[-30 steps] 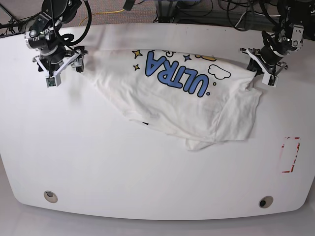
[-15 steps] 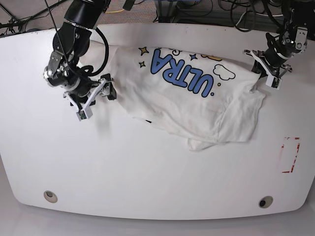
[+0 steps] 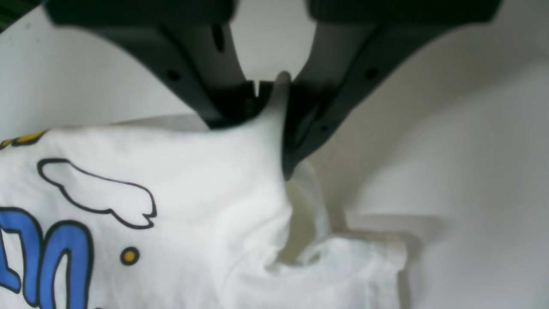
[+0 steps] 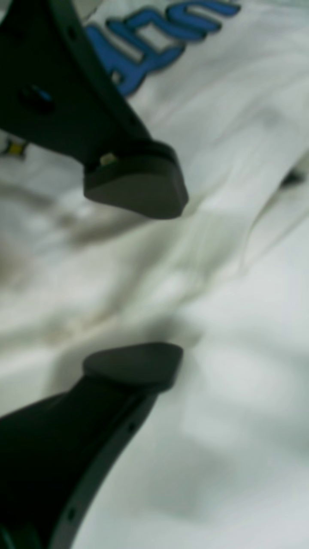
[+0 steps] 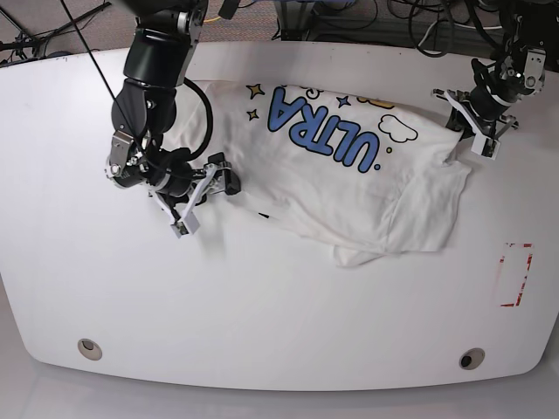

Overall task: Fold the T-shirt properly
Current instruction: 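Release and regrasp the shirt edge with the right gripper, then lift the shirt with both grippers and swing it toward the robot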

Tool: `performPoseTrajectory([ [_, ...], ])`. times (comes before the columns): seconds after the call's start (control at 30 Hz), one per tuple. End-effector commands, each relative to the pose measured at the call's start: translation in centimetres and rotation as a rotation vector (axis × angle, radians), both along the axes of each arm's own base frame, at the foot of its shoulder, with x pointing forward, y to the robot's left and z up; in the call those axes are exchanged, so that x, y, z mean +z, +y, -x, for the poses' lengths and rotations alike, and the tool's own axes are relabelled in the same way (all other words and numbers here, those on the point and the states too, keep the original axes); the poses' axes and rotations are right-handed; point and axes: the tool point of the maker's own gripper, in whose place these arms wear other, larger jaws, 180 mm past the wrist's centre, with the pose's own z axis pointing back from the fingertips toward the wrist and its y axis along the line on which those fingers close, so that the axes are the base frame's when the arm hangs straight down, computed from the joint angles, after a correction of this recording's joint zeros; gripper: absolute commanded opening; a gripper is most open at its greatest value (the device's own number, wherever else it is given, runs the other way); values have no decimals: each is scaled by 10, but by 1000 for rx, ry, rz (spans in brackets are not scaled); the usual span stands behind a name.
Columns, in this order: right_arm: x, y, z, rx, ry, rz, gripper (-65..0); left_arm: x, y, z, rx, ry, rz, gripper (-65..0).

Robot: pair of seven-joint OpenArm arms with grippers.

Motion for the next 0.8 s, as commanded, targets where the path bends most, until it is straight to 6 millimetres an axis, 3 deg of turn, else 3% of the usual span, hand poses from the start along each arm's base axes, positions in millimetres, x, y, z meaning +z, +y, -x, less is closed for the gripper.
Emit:
performPoseTrajectory([
  [0.0,3,11,-2,20,-2,-6,-184,11,1,-7,-5,-41,1,-650],
  [0.1,3,18,-2,26,0,-19,-185,11,1,-7,-5,-42,3,-650],
  [0.2,5,20,-4,24,-10,-25,-258,11,0,-7,-4,-41,4,-650],
  [0.37,10,17,-10,14,-38,-28,-623,13,-1,-11,-4,-52,7,-650],
  [0.4,11,17,-10,12,-40,-30,-650,16,-2,-14,-7,-62,8,-650],
  [0.63,43,-7,-7,17,-116,85,-650,56,-28,-31,-78,-176,21,-650],
  [0.77,84,-18,-11,11,-229,164,-650,82,-44,-38,-124,-250,30,-650],
])
